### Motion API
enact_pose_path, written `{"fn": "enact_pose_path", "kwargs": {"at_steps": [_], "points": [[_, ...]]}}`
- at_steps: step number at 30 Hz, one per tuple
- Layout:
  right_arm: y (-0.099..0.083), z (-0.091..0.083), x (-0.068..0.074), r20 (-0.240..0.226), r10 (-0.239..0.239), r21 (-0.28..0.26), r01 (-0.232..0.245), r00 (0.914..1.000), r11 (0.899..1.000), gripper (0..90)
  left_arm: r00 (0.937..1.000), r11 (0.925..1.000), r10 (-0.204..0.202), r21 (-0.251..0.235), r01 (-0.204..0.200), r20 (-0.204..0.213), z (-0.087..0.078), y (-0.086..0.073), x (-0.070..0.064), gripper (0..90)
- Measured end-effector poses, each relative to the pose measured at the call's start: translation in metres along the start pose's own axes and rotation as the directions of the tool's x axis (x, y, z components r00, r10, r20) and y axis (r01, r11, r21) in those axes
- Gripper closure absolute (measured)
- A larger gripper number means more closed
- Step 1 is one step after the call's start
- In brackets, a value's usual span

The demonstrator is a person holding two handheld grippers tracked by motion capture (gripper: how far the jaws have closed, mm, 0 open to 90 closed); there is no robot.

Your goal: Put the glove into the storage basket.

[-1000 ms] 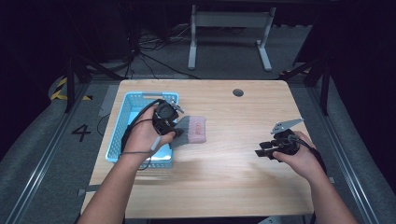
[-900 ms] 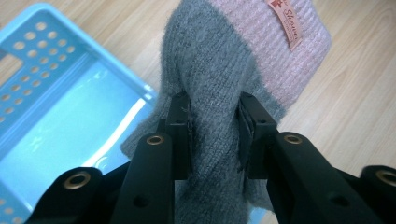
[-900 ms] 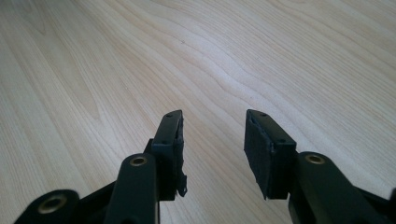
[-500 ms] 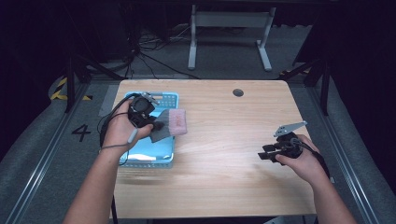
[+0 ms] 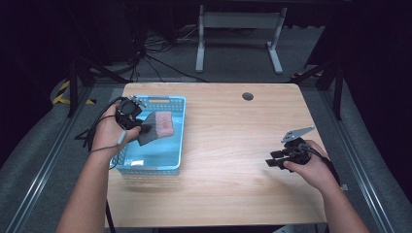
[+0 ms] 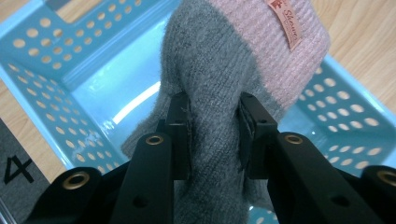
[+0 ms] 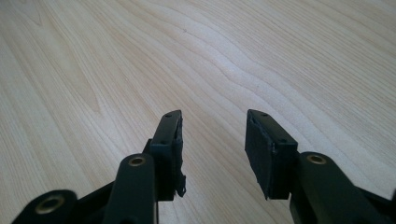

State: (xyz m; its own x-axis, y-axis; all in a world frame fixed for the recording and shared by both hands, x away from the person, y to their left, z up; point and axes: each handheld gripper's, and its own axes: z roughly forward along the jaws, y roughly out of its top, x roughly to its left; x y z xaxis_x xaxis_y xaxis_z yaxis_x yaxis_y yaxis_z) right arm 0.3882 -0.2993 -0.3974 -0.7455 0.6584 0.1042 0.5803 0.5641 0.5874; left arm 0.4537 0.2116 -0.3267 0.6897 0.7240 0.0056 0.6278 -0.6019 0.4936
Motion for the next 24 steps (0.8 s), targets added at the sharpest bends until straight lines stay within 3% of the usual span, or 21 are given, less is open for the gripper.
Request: {"fn": "enact_pose_path", "kwargs": {"at_steps": [14,24], "points": [[0.002,0.002,0.002,-0.009,-0.012,0.004,0.012,0.9999,1.0,57.2,0.9969,0.9952,0.039,0.087,-0.045,0.068,0.049,-0.001,0.011,69.4],[0.005,0.003,0.005,-0.012,-0.022,0.002,0.022,0.9997,1.0,57.0,0.9944,0.9819,0.059,0.175,-0.074,0.088,0.071,-0.001,0.012,69.4]]}}
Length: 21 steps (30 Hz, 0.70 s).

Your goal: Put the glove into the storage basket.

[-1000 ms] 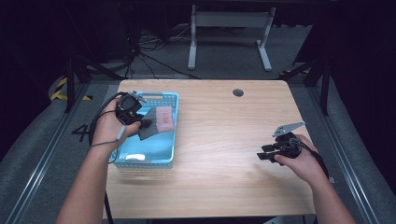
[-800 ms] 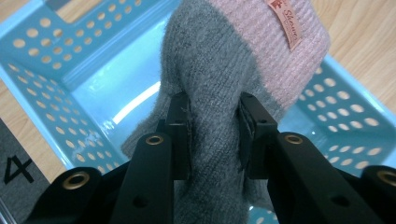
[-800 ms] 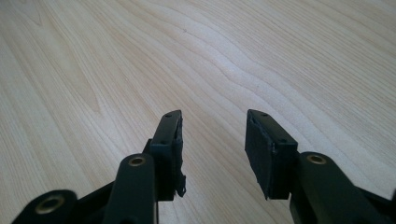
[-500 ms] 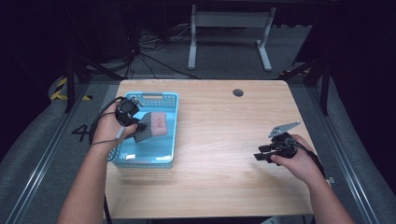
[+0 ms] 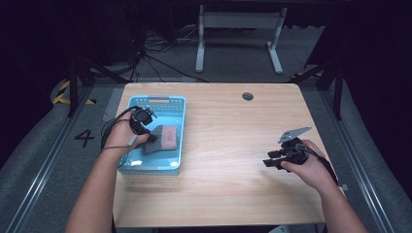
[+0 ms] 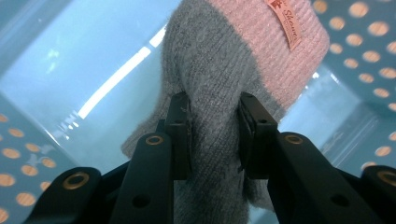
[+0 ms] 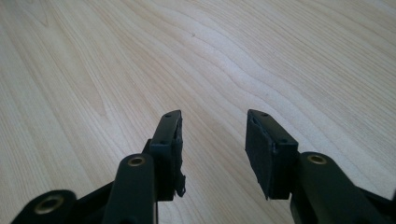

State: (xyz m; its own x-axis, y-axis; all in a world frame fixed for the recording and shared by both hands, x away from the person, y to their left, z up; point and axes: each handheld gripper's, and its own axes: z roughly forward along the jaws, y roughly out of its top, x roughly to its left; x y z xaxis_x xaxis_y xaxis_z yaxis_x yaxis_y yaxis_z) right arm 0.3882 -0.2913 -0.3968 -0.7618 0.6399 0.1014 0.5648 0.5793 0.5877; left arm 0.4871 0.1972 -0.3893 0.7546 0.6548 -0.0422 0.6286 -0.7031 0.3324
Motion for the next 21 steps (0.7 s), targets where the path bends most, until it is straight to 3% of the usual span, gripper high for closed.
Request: {"fn": "enact_pose_path", "kwargs": {"at_steps": [5,11,15,21], "points": [[-0.002,-0.001,0.001,0.001,-0.001,0.0,0.001,1.0,1.0,56.9,1.0,0.9997,0.006,0.024,-0.006,0.001,0.007,0.001,0.003,69.3],[-0.004,-0.002,0.0,0.005,0.006,0.002,-0.006,1.0,1.0,56.7,0.9995,0.998,0.02,0.06,-0.019,-0.026,0.016,0.005,0.004,68.1],[-0.004,-0.002,0.0,0.002,0.003,-0.002,-0.003,1.0,1.0,56.7,0.9983,0.998,0.033,0.055,-0.03,-0.049,0.018,0.005,0.005,65.6],[-0.002,-0.002,0.002,-0.007,-0.012,-0.002,0.012,0.9999,1.0,56.5,0.9936,0.9997,0.005,0.024,-0.002,-0.113,0.017,0.005,0.007,48.8]]}}
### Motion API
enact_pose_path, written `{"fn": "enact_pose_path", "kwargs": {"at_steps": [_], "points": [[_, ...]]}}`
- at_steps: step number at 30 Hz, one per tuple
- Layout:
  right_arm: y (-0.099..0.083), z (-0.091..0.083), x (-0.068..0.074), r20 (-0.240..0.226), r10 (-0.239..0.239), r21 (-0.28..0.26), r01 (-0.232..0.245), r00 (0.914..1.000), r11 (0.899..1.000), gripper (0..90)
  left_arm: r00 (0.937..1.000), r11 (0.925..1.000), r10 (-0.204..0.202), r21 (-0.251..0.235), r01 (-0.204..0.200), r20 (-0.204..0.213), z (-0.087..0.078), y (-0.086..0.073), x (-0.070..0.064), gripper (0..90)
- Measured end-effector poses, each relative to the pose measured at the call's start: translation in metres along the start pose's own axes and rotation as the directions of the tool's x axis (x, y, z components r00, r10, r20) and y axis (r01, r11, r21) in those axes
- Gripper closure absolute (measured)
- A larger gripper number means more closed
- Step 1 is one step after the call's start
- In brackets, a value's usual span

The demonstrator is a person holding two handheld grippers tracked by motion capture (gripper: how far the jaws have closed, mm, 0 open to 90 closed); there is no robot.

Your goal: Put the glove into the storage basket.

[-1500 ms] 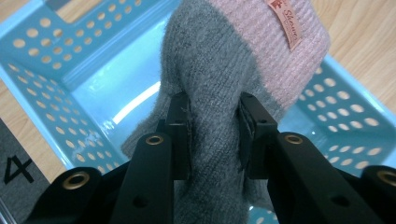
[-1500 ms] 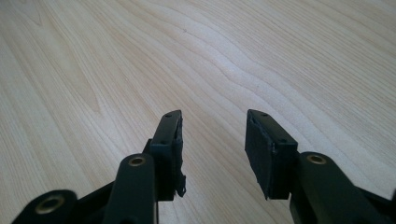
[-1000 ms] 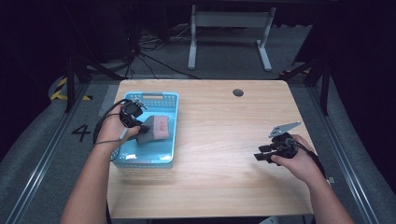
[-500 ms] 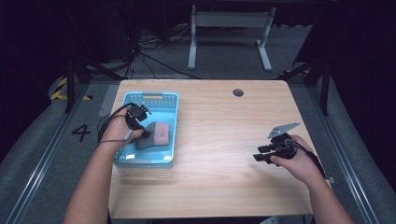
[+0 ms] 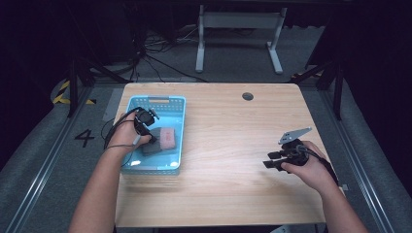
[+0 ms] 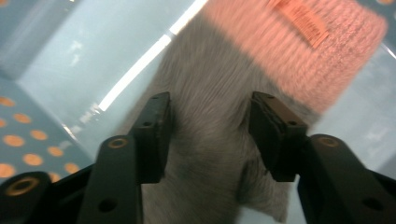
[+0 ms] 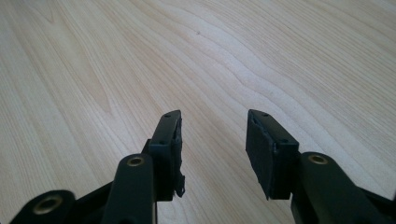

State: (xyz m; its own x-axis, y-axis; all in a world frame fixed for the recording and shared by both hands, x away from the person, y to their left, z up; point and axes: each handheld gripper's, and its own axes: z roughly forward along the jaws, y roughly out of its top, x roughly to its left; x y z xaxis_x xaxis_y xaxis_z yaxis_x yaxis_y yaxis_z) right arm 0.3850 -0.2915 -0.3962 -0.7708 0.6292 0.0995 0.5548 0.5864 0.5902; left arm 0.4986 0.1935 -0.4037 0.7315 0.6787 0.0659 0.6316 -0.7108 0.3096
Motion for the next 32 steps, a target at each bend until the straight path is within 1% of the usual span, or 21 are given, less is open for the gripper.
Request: {"fn": "enact_pose_path", "kwargs": {"at_steps": [1,2,3,4,5,7,10,12,15,18,20,23,27,28,29,30,31,32], "points": [[0.0,0.0,0.0,0.001,-0.003,-0.003,0.003,1.0,1.0,56.5,0.9999,0.9999,-0.009,-0.012,0.009,-0.01,-0.002,0.0,0.0,46.0],[0.001,-0.001,0.001,0.002,-0.004,-0.004,0.004,1.0,1.0,56.4,0.9996,0.9998,-0.007,-0.018,0.006,-0.027,-0.004,0.0,0.0,43.9],[0.001,-0.001,0.001,0.002,-0.004,-0.005,0.004,1.0,1.0,56.3,0.9988,0.9997,0.004,-0.026,-0.005,-0.049,-0.006,0.0,0.001,42.0],[0.001,-0.002,0.001,0.003,-0.007,-0.008,0.007,1.0,1.0,56.2,0.9981,0.9994,0.006,-0.035,-0.008,-0.061,-0.008,0.001,0.0,41.2],[0.001,-0.002,0.001,0.003,-0.007,-0.008,0.007,1.0,1.0,56.1,0.9981,0.9988,0.004,-0.048,-0.007,-0.062,-0.011,0.001,0.0,41.2],[0.002,-0.003,0.002,0.004,-0.011,-0.011,0.011,0.9999,1.0,56.0,0.9983,0.9974,0.015,-0.07,-0.019,-0.056,-0.016,0.001,-0.003,41.9],[0.002,-0.004,0.002,0.006,-0.012,-0.014,0.012,0.9999,1.0,56.0,0.9983,0.9946,0.032,-0.098,-0.036,-0.048,-0.026,0.003,-0.012,43.2],[0.003,-0.003,0.001,0.004,-0.011,-0.014,0.011,0.9999,1.0,55.9,0.9986,0.9908,0.037,-0.129,-0.042,-0.038,-0.035,0.004,-0.02,42.5],[0.003,-0.003,0.002,0.006,-0.015,-0.014,0.015,0.9999,1.0,55.8,0.9988,0.9825,0.04,-0.181,-0.044,-0.026,-0.049,0.005,-0.032,43.0],[0.003,-0.003,0.002,0.005,-0.016,-0.017,0.016,0.9999,1.0,55.7,0.9987,0.9694,0.051,-0.24,-0.05,-0.001,-0.065,0.004,-0.047,42.9],[0.003,-0.004,0.002,0.006,-0.016,-0.017,0.016,0.9999,1.0,55.7,0.9973,0.9622,0.073,-0.264,-0.066,0.015,-0.074,0.004,-0.059,42.9],[0.003,-0.004,0.002,0.008,-0.015,-0.016,0.015,0.9999,1.0,55.7,0.9949,0.9541,0.092,-0.29,-0.076,0.042,-0.084,0.004,-0.077,42.5],[0.003,-0.004,0.002,0.008,-0.015,-0.012,0.015,0.9999,1.0,55.7,0.9928,0.9421,0.094,-0.329,-0.065,0.074,-0.092,0.001,-0.101,40.3],[0.002,-0.004,0.002,0.007,-0.015,-0.012,0.015,0.9999,1.0,55.6,0.9918,0.9382,0.095,-0.341,-0.06,0.086,-0.093,0.0,-0.107,39.8],[0.002,-0.004,0.002,0.007,-0.017,-0.013,0.017,0.9998,1.0,55.5,0.9897,0.9341,0.095,-0.353,-0.051,0.108,-0.094,-0.002,-0.112,39.3],[0.002,-0.005,0.002,0.007,-0.016,-0.014,0.016,0.9998,1.0,55.5,0.9879,0.9316,0.096,-0.361,-0.046,0.121,-0.094,-0.003,-0.117,39.0],[0.002,-0.005,0.001,0.007,-0.017,-0.015,0.017,0.9998,1.0,55.5,0.9872,0.9311,0.099,-0.362,-0.047,0.125,-0.093,-0.004,-0.121,38.6],[0.002,-0.005,0.001,0.007,-0.018,-0.016,0.018,0.9998,1.0,55.4,0.9867,0.9269,0.099,-0.373,-0.045,0.129,-0.092,-0.005,-0.125,38.2]]}}
